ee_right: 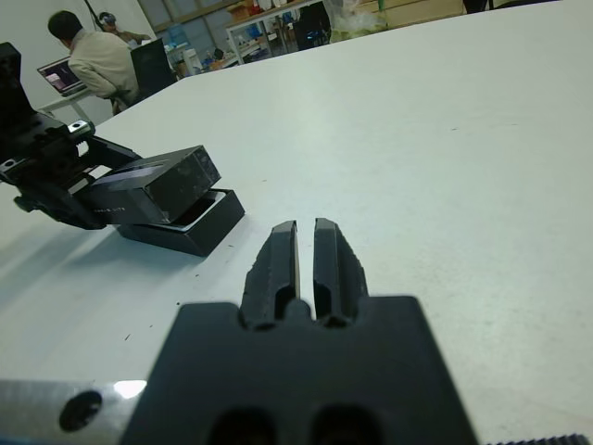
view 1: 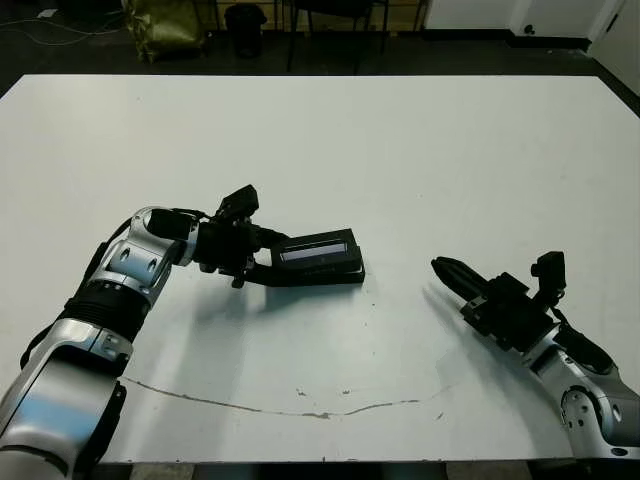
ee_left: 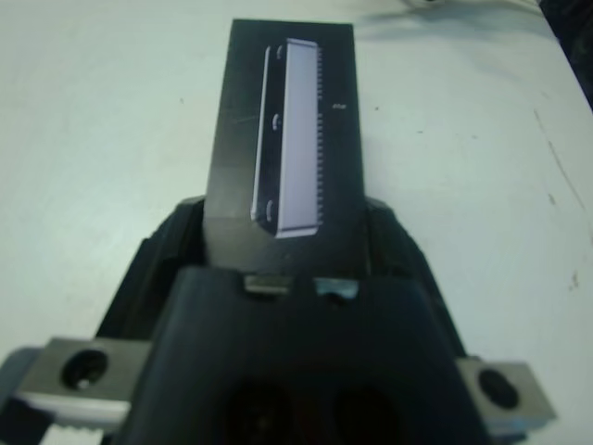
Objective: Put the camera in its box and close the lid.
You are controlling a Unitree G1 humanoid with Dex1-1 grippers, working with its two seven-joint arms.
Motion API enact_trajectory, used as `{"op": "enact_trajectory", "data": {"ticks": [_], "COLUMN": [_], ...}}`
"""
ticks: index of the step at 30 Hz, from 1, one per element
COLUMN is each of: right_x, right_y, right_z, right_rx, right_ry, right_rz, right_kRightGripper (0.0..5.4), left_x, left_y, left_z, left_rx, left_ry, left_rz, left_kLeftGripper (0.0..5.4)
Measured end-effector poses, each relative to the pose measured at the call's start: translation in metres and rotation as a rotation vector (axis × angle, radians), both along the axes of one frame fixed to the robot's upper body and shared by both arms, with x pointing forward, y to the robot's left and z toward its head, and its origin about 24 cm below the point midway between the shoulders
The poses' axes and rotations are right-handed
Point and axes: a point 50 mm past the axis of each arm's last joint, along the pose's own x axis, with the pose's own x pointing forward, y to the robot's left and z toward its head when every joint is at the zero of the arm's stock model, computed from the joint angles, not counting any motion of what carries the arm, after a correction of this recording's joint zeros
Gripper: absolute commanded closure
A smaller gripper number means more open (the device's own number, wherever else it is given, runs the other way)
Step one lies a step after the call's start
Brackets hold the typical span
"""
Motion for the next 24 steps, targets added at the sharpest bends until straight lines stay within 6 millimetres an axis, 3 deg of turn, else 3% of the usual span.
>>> {"op": "enact_trajectory", "data": {"ticks": [24], "right_x": [0.0005], "right_y": [-0.0010], "right_z": [-0.0011], "right_rx": [0.009], "right_ry": [-0.004], "right_rz": [-0.016], "right_kRightGripper": [5.40], "left_x": [0.0050], "left_y": [-0.0096], "left_z": [0.0016], "left_rx": [0.055], "left_ry": [-0.053], "left_rz": [-0.036], "left_kLeftGripper": [2.81]}}
